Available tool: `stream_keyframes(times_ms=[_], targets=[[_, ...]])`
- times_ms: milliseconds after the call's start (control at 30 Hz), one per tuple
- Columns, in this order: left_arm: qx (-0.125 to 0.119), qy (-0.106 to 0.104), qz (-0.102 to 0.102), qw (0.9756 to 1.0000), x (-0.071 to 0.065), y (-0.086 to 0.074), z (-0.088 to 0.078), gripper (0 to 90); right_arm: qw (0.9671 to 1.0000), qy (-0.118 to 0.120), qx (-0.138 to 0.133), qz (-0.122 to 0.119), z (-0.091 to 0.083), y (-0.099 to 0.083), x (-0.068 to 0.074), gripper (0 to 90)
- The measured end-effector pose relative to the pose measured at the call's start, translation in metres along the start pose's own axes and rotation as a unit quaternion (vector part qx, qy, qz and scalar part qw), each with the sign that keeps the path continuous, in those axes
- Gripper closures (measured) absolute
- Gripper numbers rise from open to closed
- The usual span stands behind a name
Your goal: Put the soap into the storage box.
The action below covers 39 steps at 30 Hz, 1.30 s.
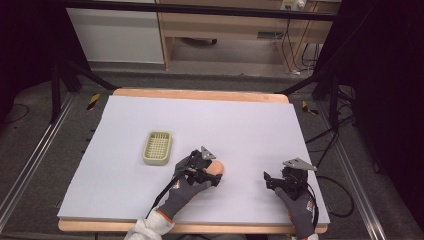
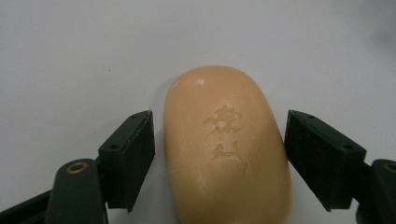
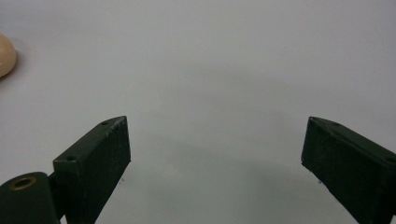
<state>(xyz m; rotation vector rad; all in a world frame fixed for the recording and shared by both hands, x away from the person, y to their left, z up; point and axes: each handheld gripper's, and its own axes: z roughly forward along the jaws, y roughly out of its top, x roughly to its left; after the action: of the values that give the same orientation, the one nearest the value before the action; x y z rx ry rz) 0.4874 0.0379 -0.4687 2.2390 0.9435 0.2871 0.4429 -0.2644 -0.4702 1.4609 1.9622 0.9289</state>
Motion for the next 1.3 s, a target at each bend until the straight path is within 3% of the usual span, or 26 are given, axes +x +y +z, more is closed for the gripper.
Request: stream_keyframes(times_ms=[267,800,1300], targets=[[0.009,-0.001,0.001,1.0000,-0.0016,-0.0018,0.0040,27.0,1.0000,-0.003,0.001,0.001,0.0002,0.0000,0.0001,8.3],[0.011,0.020,0.009,0.9997,-0.0068,-0.0023,0.0049,29.9,1.0000,-0.004,0.003,0.002,0.0006,0.0001,0.0005,8.3],[0.002,0.014,0.004,0.9999,-0.0037,-0.0022,-0.0047,31.0,1.0000,-0.004,0.004,0.005,0.0004,0.0002,0.0005,8.3]])
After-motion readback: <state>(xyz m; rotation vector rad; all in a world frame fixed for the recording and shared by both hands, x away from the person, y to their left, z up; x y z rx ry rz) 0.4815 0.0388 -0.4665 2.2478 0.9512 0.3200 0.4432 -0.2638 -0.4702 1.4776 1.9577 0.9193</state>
